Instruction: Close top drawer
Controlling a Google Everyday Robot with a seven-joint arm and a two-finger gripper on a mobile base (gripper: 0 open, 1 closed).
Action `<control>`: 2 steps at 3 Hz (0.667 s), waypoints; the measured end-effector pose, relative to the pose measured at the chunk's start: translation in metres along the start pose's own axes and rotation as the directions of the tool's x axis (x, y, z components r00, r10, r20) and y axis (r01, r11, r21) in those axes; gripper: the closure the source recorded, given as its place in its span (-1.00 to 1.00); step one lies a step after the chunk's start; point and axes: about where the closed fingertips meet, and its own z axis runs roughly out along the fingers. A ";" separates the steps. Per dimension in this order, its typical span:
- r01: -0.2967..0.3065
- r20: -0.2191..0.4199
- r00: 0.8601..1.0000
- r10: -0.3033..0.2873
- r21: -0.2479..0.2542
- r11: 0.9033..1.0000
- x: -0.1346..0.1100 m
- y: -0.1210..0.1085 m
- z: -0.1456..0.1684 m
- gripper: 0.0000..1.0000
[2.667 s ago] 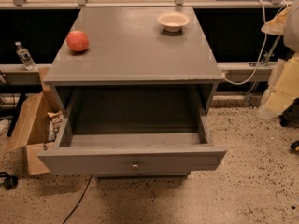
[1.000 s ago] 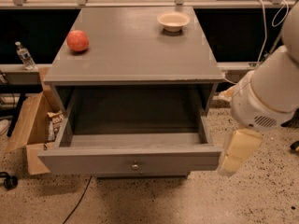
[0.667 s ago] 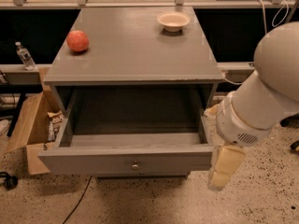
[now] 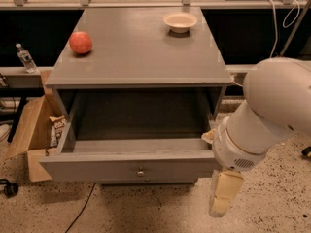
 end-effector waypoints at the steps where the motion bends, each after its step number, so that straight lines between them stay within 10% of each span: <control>1: 0.034 -0.036 0.999 -0.035 -0.012 0.999 -0.001 0.010 0.031 -1.00; 2: 0.076 -0.067 0.995 -0.077 -0.022 0.997 0.004 0.024 0.073 -0.64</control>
Offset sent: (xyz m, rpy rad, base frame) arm -0.0358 0.0288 -0.1296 -0.1084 0.0063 0.1305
